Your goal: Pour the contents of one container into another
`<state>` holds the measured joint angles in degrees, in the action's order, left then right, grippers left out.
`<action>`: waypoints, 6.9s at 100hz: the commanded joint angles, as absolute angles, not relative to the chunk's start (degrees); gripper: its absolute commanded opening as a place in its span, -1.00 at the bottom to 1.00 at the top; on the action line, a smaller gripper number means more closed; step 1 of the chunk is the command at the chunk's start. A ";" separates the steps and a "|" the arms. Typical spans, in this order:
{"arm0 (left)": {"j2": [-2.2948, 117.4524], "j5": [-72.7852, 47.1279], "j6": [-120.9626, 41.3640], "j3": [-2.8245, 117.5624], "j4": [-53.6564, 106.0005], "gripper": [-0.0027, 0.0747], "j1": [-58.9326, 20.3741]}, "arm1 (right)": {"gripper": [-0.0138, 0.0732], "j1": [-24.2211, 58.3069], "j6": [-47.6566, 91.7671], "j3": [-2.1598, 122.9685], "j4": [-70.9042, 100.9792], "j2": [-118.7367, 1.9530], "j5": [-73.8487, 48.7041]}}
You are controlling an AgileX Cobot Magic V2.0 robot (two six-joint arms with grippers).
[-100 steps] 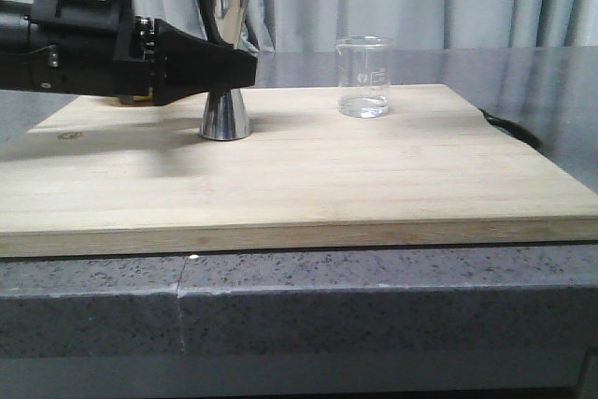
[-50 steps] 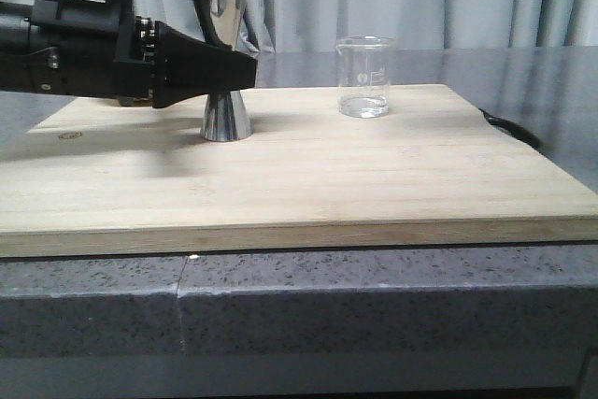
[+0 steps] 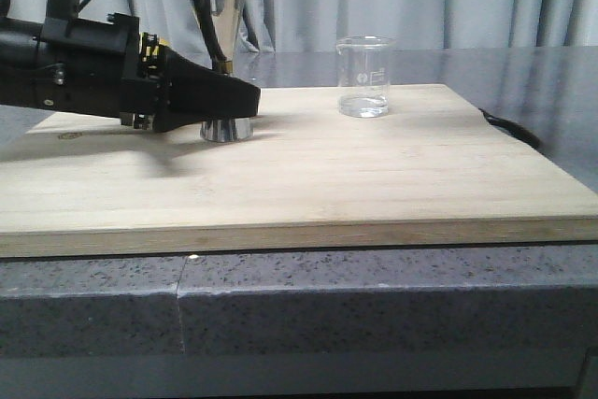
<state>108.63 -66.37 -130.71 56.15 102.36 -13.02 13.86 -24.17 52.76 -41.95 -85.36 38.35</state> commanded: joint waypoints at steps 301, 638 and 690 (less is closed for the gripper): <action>53.32 -69.01 -92.00 57.13 101.59 -0.98 13.92 | -0.84 0.12 -23.71 51.89 -39.90 -45.12 4.96; -0.15 6.85 6.27 -0.52 0.00 -0.98 -0.17 | -0.80 0.23 -23.79 17.15 -31.92 -31.41 15.66; -1.82 5.54 6.27 -0.62 -3.01 -0.98 3.45 | -0.80 0.23 -23.79 17.15 -31.92 -31.51 15.55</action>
